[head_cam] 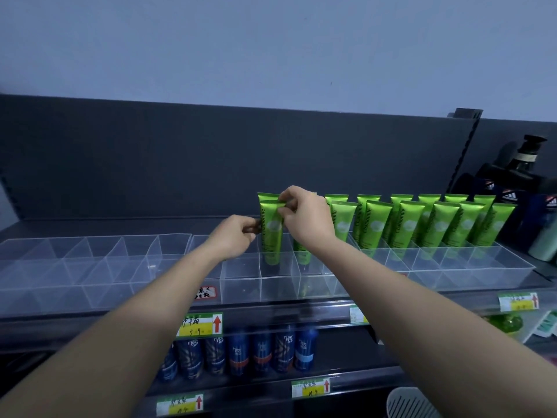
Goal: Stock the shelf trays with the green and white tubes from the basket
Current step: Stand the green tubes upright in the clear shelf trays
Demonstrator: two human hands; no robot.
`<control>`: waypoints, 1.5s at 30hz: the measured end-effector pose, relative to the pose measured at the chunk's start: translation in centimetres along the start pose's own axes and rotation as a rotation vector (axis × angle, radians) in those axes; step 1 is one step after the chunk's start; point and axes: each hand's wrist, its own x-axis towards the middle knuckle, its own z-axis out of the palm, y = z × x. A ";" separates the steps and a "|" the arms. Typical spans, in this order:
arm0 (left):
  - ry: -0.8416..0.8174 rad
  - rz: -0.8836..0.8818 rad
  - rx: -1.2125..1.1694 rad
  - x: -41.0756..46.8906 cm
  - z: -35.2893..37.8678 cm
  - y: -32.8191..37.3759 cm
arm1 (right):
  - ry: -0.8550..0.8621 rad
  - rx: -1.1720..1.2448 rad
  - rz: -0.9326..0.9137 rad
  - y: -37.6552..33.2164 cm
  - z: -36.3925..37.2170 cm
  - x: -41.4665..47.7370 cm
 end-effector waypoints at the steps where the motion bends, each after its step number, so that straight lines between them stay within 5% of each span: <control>1: 0.001 0.002 -0.002 -0.1 0.0 0.1 | 0.000 -0.020 -0.014 0.0 0.0 -0.1; 18: 0.120 -0.060 0.145 -2.6 0.6 1.3 | 0.016 -0.234 -0.150 1.8 -2.2 -3.7; 31: 0.361 0.000 0.406 -10.5 8.4 8.6 | -0.109 -0.344 -0.120 12.5 -13.0 -14.5; 45: 0.085 0.147 0.472 -16.0 24.1 16.3 | -0.346 -0.524 0.163 25.6 -20.9 -25.4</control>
